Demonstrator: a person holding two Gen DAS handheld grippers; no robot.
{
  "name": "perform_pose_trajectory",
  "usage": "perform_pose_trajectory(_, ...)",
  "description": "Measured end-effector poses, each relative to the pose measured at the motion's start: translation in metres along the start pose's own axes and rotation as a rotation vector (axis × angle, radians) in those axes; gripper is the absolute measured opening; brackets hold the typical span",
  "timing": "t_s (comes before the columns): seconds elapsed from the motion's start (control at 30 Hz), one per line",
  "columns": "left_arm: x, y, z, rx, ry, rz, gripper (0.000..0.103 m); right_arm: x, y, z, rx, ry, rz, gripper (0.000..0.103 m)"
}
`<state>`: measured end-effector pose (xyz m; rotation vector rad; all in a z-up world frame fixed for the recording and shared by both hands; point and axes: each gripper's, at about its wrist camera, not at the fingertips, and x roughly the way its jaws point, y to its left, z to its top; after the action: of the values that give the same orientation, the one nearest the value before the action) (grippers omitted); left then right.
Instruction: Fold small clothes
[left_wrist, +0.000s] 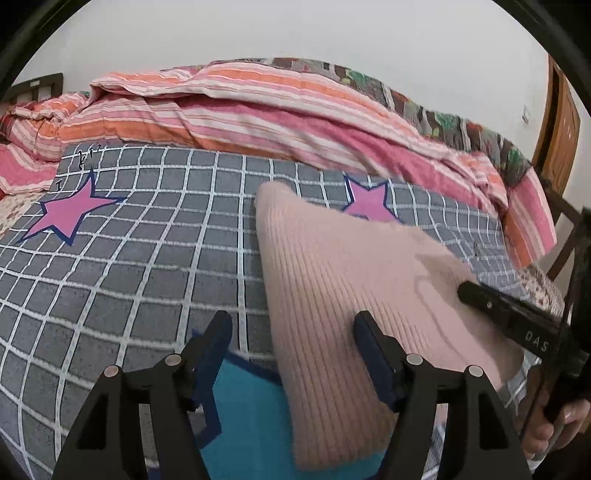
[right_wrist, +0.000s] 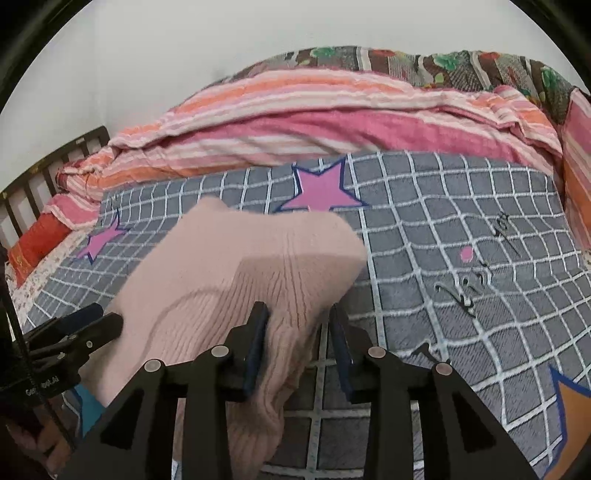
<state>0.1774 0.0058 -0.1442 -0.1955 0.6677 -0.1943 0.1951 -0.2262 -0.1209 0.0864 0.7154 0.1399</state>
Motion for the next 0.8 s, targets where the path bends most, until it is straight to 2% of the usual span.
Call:
perform_pose_trajectory(0.1,0.010,0.005,0.010,-0.020,-0.002,0.014,0.068,0.004,-0.002,0.006,0.014,-0.001,0.006,0.034)
perform_pose_trajectory(0.23,0.027,0.007,0.017,-0.013,0.021,0.039,0.069,0.015,-0.003,0.011,0.009,0.002,-0.011,0.043)
perform_pose_trajectory(0.37,0.031,0.005,0.011,0.000,0.034,0.050,0.070,0.031,-0.005,0.006,0.020,0.058,-0.029,0.042)
perform_pose_trajectory(0.8,0.030,0.005,0.009,0.019,0.032,0.066,0.070,0.036,-0.004,0.002,0.007,0.069,-0.041,0.043)
